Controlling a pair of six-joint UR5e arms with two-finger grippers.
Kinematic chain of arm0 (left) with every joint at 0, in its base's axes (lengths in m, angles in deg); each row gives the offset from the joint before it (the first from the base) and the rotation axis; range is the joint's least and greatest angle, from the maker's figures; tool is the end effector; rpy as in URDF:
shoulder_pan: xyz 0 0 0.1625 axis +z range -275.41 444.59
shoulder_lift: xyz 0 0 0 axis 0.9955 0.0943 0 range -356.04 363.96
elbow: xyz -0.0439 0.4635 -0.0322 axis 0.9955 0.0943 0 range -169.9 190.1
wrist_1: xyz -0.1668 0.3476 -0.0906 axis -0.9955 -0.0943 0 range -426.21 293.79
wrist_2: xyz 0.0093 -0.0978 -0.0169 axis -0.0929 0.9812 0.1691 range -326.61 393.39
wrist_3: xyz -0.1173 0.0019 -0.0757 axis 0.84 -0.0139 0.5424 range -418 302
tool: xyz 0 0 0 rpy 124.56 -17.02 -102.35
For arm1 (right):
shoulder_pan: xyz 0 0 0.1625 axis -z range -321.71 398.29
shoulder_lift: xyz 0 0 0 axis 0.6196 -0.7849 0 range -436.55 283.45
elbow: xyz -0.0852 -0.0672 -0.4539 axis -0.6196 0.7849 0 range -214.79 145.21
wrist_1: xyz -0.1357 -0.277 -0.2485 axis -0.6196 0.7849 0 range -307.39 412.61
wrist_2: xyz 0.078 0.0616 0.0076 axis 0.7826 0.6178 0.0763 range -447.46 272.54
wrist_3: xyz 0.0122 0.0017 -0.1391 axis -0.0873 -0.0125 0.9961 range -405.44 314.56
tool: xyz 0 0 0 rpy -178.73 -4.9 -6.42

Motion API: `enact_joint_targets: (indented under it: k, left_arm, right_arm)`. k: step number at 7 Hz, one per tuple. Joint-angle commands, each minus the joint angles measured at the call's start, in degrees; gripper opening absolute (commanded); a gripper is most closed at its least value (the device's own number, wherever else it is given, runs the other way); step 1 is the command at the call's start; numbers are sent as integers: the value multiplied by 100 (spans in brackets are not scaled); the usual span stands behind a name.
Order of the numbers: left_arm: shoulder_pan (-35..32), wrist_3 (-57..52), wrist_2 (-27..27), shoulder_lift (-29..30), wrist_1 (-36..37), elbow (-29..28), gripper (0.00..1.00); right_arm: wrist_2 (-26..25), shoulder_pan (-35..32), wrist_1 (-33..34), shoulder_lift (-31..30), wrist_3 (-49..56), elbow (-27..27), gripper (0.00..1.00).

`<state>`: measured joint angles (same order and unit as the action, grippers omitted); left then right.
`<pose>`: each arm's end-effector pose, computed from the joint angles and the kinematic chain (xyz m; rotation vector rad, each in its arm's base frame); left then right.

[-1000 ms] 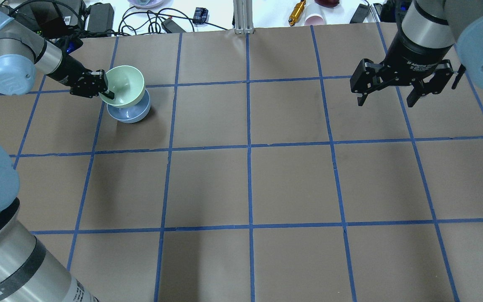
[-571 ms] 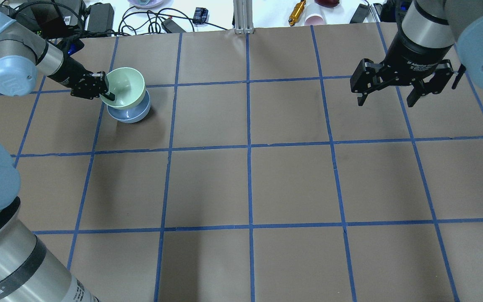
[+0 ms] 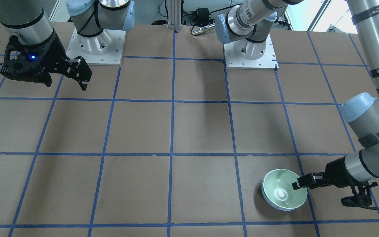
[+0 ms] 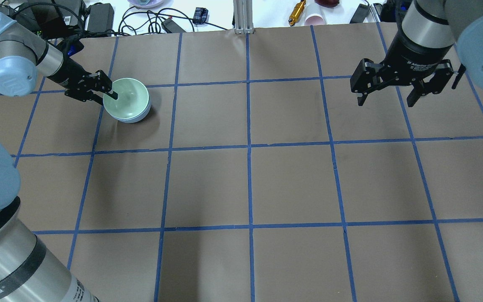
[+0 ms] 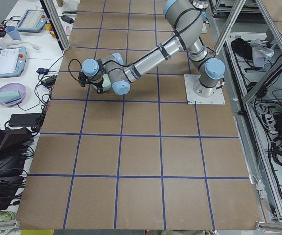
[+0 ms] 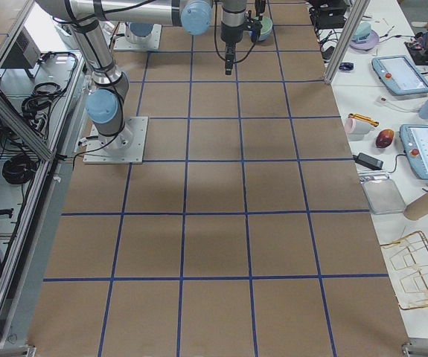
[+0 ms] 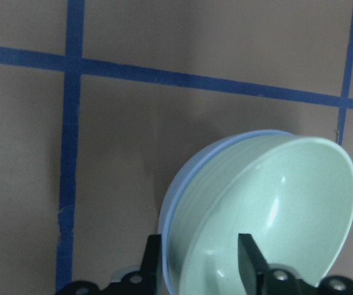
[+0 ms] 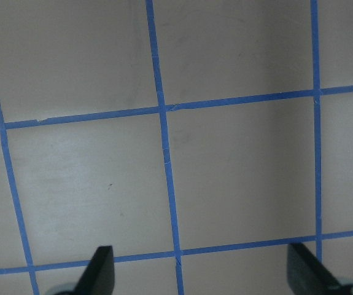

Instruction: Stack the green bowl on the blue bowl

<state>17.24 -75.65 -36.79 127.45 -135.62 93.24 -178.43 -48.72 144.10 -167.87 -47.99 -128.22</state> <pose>0.0938 -0.6937 0.2434 0.1469 -2.7772 0.0296 0.1067 -0.4664 0.4745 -0.1509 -3.1210 -0.0171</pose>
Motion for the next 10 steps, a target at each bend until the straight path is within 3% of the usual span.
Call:
enact_joint_targets:
  k: [1,3,8,10]
  left_arm:
    - [-32,77,-213,-228,-115,-34,92]
    - [-495,121,-1151,-684,-361,-26,100]
    - [-1586,1341,-1244,-2187,-1556,1,100]
    - [-2061,1483,-1776,-2732,-1995,18,100]
  right_arm:
    - [0,0,0,0,0,0,100]
    - [0,0,0,0,0,0,100]
    - [0,0,0,0,0,0,100]
    - [0,0,0,0,0,0,100]
